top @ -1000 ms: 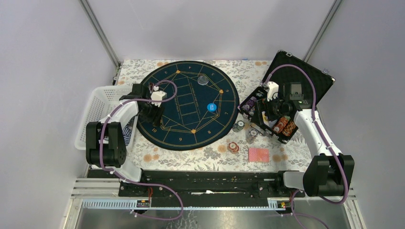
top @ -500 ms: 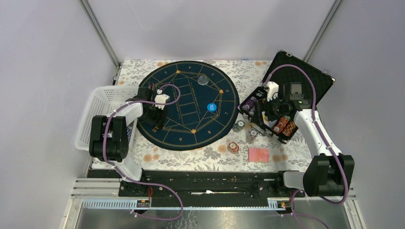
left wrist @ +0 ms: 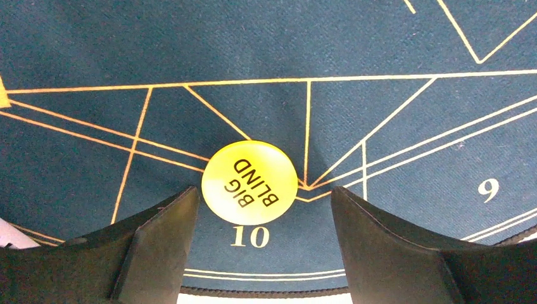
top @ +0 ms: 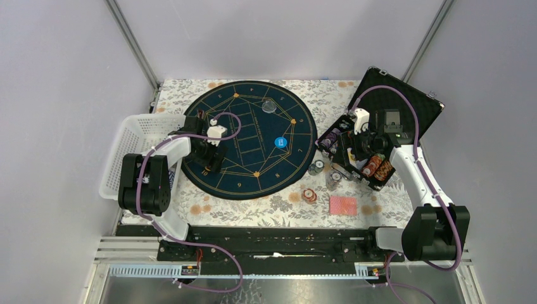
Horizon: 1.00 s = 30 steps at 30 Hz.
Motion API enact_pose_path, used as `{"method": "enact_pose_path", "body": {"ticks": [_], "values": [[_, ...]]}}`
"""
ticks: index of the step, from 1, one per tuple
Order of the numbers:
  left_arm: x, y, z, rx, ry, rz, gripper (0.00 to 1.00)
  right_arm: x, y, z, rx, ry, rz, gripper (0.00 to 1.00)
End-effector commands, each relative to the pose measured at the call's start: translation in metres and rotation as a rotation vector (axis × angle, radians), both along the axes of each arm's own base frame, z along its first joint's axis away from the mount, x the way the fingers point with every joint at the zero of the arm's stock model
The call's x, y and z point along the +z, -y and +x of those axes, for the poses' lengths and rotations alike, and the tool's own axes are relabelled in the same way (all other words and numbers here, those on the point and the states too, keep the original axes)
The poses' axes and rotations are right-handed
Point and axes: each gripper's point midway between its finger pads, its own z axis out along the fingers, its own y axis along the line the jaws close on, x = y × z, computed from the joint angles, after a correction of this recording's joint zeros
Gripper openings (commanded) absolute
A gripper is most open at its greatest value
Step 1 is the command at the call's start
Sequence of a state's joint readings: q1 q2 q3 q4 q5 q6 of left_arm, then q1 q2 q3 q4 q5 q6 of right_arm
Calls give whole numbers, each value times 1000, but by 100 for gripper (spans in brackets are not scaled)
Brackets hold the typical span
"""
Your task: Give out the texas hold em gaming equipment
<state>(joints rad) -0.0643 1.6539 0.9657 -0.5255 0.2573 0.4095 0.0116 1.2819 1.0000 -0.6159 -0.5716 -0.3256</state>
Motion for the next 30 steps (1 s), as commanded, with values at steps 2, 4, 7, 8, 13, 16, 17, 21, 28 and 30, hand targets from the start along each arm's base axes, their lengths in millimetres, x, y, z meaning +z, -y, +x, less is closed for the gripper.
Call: {"method": "enact_pose_path", "body": {"ticks": [2, 4, 7, 8, 13, 16, 17, 21, 28, 30], "values": [[7, -5, 12, 4, 57, 25, 75, 13, -6, 0, 28, 37, 39, 100], [1, -8, 10, 9, 39, 39, 70, 13, -6, -2, 30, 35, 37, 100], [-5, -9, 7, 9, 30, 43, 66, 14, -5, -2, 26, 45, 35, 100], [-6, -8, 7, 9, 30, 42, 64, 14, -5, -2, 26, 48, 34, 100], [-4, -1, 16, 11, 44, 20, 58, 12, -5, 0, 27, 39, 34, 100], [-4, 5, 21, 2, 42, 6, 56, 12, -5, 0, 29, 38, 33, 100], [-4, 7, 22, -1, 45, 6, 56, 12, -5, 0, 29, 38, 32, 100], [-5, 11, 25, -10, 50, 12, 55, 11, -5, 0, 29, 39, 31, 100], [2, 17, 31, -21, 76, 8, 55, 12, -5, -1, 30, 38, 34, 100], [3, 18, 33, -22, 82, 10, 56, 12, -5, -1, 31, 40, 35, 100]]}}
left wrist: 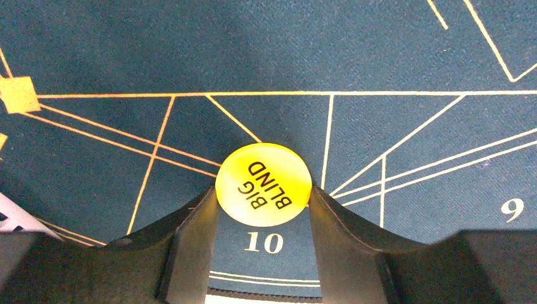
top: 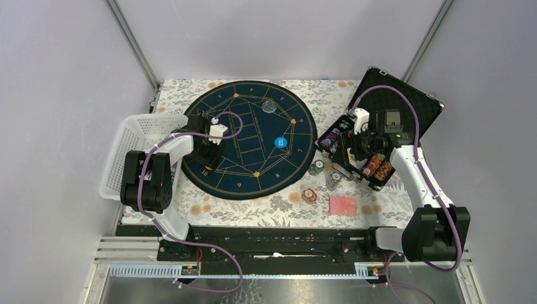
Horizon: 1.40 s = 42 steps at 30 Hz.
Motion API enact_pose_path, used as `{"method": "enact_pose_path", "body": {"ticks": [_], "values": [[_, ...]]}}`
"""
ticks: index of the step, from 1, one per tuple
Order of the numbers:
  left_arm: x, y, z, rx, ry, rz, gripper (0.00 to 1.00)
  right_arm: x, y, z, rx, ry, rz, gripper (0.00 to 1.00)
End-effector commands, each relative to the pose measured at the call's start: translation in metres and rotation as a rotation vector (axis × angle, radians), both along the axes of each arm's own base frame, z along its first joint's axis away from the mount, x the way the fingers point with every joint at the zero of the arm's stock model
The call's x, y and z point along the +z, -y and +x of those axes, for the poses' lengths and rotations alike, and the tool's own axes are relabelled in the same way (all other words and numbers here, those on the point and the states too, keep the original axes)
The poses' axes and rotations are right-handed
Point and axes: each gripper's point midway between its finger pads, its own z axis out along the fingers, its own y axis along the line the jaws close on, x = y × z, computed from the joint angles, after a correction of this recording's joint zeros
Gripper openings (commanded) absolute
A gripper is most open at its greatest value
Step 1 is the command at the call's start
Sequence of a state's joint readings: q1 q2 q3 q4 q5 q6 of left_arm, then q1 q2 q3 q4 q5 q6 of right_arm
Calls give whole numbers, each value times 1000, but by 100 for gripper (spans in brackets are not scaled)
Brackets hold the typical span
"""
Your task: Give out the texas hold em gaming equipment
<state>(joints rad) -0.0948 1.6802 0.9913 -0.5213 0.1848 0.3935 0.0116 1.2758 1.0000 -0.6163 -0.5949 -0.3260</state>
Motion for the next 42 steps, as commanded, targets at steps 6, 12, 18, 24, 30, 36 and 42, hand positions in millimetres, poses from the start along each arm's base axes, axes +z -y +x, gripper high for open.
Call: {"method": "enact_pose_path", "body": {"ticks": [6, 12, 18, 24, 30, 36, 42], "values": [[12, 22, 27, -37, 85, -64, 78, 12, -2, 0, 20, 40, 17, 100], [45, 26, 29, -30, 133, -90, 96, 23, -2, 1, 30, 68, 12, 100], [126, 34, 36, -9, 283, -157, 99, 48, 3, 1, 55, 123, -33, 100], [196, 44, 31, 8, 442, -256, 99, 53, -1, -18, 124, 126, -26, 100], [216, 59, 15, -37, 430, -318, 99, 55, -15, -43, 257, 114, -38, 100], [199, 55, 10, 98, 374, -334, 99, 47, -42, -52, 381, 134, -149, 100], [186, 52, -1, 172, 356, -356, 99, 24, -76, -66, 533, 94, -245, 100]]}}
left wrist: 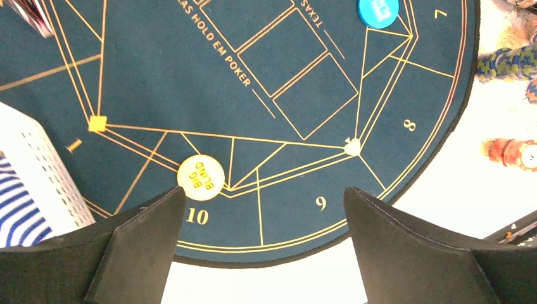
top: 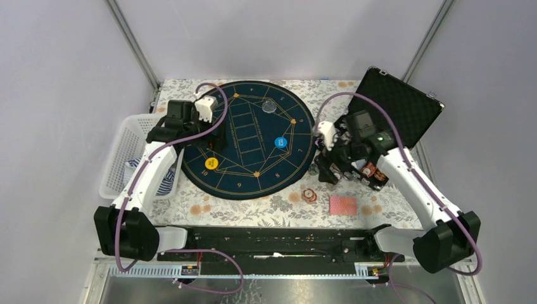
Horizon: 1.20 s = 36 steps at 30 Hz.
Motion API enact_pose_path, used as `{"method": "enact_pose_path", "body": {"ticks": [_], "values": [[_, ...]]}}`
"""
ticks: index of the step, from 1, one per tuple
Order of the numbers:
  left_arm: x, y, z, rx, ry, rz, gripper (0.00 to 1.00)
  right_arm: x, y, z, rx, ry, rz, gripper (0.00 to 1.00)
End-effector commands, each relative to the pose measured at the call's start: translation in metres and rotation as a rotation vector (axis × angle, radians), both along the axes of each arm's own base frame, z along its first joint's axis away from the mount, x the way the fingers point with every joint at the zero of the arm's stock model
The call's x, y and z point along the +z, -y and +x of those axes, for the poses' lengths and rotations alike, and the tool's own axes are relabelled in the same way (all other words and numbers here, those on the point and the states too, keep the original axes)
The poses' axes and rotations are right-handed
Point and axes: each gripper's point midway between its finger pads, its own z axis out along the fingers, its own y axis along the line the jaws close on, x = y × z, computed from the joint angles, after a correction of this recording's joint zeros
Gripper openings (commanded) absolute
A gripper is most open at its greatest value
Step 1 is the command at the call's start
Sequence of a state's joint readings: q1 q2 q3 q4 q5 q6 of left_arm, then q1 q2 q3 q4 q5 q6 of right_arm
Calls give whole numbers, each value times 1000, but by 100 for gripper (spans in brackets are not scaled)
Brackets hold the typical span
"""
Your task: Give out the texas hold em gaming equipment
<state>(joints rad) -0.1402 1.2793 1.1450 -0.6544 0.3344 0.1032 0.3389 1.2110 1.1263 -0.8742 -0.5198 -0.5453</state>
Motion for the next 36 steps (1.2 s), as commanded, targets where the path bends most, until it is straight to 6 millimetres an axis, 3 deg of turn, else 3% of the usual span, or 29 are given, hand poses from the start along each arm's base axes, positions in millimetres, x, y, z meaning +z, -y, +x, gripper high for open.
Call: {"method": "enact_pose_path", "body": {"ticks": [1, 5, 13, 20, 26, 36], "values": [[14, -1, -2, 67, 46, -44, 99, -10, -22, -7, 109, 35, -115, 100], [22, -8, -2, 99, 80, -31, 99, -32, -38, -18, 179, 52, -193, 98], [27, -16, 2, 131, 81, -58, 99, -73, -51, -17, 191, 50, -342, 89], [29, -21, 3, 143, 79, -71, 99, -99, -59, -35, 255, -18, -389, 93], [29, -22, 4, 146, 81, -72, 99, -117, -57, -45, 297, -5, -455, 94], [25, -23, 4, 146, 72, -74, 99, -137, -48, -37, 281, 42, -526, 100]]}}
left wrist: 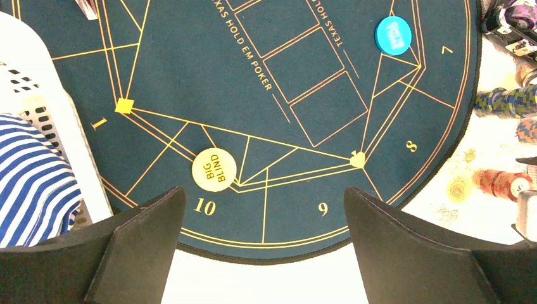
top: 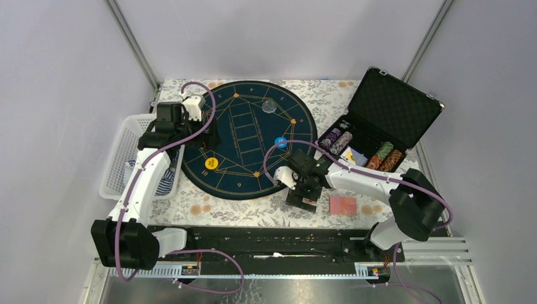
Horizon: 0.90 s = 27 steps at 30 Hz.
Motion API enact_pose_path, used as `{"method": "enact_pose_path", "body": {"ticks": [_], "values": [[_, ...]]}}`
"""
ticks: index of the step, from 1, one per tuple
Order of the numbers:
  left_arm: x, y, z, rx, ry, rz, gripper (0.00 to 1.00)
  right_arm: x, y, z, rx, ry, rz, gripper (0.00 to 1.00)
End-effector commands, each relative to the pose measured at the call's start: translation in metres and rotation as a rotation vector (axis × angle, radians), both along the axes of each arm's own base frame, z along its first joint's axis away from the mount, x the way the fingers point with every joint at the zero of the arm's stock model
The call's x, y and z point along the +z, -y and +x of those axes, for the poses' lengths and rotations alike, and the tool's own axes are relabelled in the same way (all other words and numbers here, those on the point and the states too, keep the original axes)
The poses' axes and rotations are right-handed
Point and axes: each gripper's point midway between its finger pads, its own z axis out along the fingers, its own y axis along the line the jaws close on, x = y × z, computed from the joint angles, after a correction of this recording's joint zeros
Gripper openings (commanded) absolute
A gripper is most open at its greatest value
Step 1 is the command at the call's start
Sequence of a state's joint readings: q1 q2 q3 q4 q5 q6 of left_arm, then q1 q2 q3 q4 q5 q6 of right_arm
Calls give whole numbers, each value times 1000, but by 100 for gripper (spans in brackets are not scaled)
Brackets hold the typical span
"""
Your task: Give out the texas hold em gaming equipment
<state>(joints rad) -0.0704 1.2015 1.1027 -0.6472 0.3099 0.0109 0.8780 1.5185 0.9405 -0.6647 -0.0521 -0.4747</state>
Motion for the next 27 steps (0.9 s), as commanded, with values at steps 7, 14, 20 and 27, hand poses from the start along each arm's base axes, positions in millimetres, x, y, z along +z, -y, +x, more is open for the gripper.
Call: {"method": "enact_pose_path", "body": {"ticks": [7, 14, 20, 27], "values": [[18, 2, 12, 0, 67, -21, 99, -19, 0, 7, 13, 37, -31, 95], [16, 1, 12, 2, 62, -20, 99, -31, 10, 9, 17, 49, -81, 81], [15, 1, 11, 4, 66, -19, 99, -35, 10, 9, 22, 53, -81, 70], [14, 1, 11, 4, 63, -19, 99, -38, 8, 10, 24, 45, -80, 63]]}}
